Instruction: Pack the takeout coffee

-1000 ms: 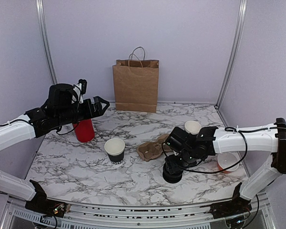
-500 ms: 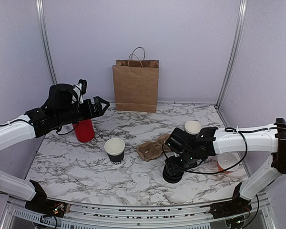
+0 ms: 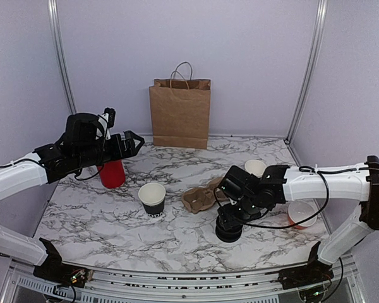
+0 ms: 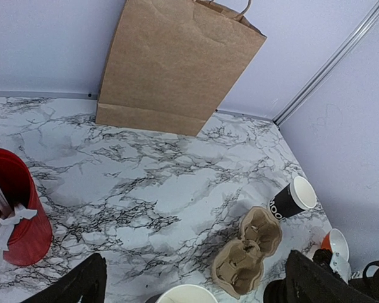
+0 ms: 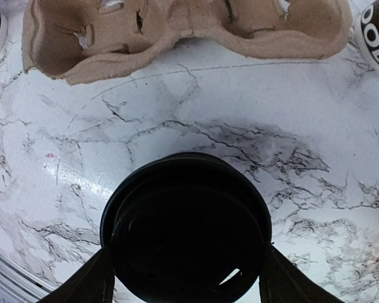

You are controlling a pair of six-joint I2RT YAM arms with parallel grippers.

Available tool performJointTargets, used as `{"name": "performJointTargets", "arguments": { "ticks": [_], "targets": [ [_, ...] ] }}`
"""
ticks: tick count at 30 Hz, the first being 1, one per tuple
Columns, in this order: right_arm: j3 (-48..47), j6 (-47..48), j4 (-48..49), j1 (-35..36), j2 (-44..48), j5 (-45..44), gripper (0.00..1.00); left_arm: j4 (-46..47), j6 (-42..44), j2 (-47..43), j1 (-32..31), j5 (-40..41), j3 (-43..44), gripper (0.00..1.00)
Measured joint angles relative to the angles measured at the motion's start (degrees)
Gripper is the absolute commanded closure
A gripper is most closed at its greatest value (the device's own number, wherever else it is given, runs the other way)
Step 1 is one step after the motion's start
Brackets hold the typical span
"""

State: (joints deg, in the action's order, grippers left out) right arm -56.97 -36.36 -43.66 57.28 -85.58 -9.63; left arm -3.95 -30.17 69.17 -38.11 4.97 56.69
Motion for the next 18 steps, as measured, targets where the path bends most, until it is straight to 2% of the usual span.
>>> {"name": "performJointTargets", "arguments": {
  "ticks": [11, 18],
  "targets": [
    [-12.79, 3.41, -2.51, 0.00, -0.63, -1.75, 0.26, -6.58, -2.25, -2.78, 0.74, 1.84, -5.14, 0.01],
    [-26.40, 9.07, -2.71, 0.00, -8.15, -2.01, 0.26, -10.95, -4.61, -3.63, 1.49, 3.04, -12.07, 0.01]
  ]
}}
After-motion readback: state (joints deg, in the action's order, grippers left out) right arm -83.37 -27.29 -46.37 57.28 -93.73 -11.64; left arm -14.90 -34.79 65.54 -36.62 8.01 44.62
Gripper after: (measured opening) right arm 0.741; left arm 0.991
